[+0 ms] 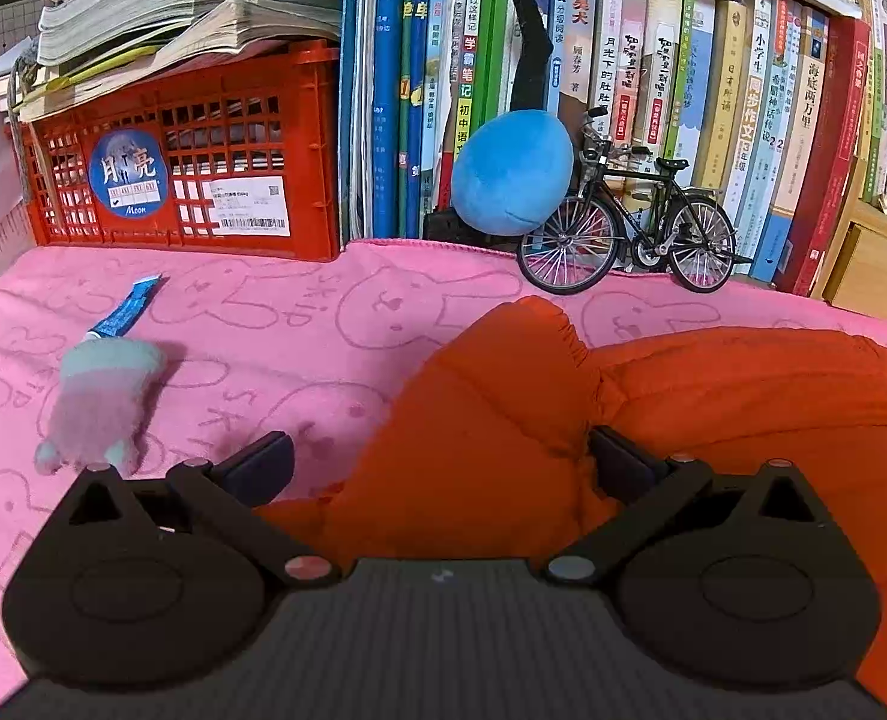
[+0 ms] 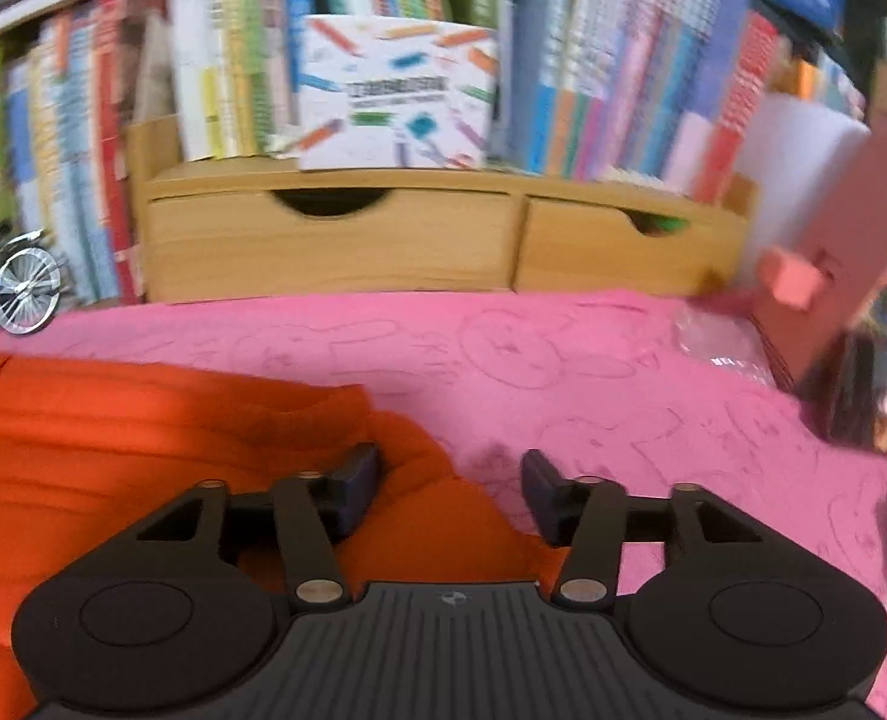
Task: Fold clothes
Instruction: 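Grasp the jacket edge with the right tool and tuck it inward, then open the right tool and raise it off the jacket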
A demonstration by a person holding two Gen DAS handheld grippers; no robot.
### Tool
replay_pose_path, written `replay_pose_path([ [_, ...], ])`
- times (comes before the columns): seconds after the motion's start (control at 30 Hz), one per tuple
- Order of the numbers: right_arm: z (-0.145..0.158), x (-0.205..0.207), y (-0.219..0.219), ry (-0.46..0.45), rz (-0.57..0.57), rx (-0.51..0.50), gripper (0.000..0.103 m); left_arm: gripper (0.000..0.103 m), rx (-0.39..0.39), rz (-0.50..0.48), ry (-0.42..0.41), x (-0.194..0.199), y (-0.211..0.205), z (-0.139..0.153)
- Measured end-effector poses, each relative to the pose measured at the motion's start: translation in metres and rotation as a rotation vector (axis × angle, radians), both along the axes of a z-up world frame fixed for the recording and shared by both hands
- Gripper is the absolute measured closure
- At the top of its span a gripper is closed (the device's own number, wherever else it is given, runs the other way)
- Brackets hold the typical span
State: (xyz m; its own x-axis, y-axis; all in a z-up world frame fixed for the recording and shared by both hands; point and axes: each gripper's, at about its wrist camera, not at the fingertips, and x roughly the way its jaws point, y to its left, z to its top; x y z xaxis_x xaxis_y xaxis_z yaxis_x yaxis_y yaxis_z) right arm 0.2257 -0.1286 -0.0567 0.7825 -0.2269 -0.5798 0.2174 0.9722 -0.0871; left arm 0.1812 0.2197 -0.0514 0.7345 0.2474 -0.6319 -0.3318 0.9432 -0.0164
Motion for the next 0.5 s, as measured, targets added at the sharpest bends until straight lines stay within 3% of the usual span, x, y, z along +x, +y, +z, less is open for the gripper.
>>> replay_pose_path([
  [0.13, 0.003, -0.008, -0.002, -0.041, -0.104, 0.026, 0.038, 0.0, 0.005, 0.006, 0.005, 0.001, 0.0, -0.001],
  [0.27, 0.023, -0.047, 0.013, -0.202, -0.066, 0.015, 0.047, 0.0, -0.003, 0.008, 0.01, 0.001, 0.001, -0.001],
  [0.37, 0.043, -0.078, 0.047, -0.316, 0.178, 0.098, 0.047, 0.0, -0.005, 0.009, 0.008, 0.001, 0.001, -0.001],
  [0.5, 0.053, -0.084, 0.087, -0.241, 0.503, 0.387, 0.047, 0.0, -0.006, 0.011, 0.006, 0.001, 0.001, -0.001],
])
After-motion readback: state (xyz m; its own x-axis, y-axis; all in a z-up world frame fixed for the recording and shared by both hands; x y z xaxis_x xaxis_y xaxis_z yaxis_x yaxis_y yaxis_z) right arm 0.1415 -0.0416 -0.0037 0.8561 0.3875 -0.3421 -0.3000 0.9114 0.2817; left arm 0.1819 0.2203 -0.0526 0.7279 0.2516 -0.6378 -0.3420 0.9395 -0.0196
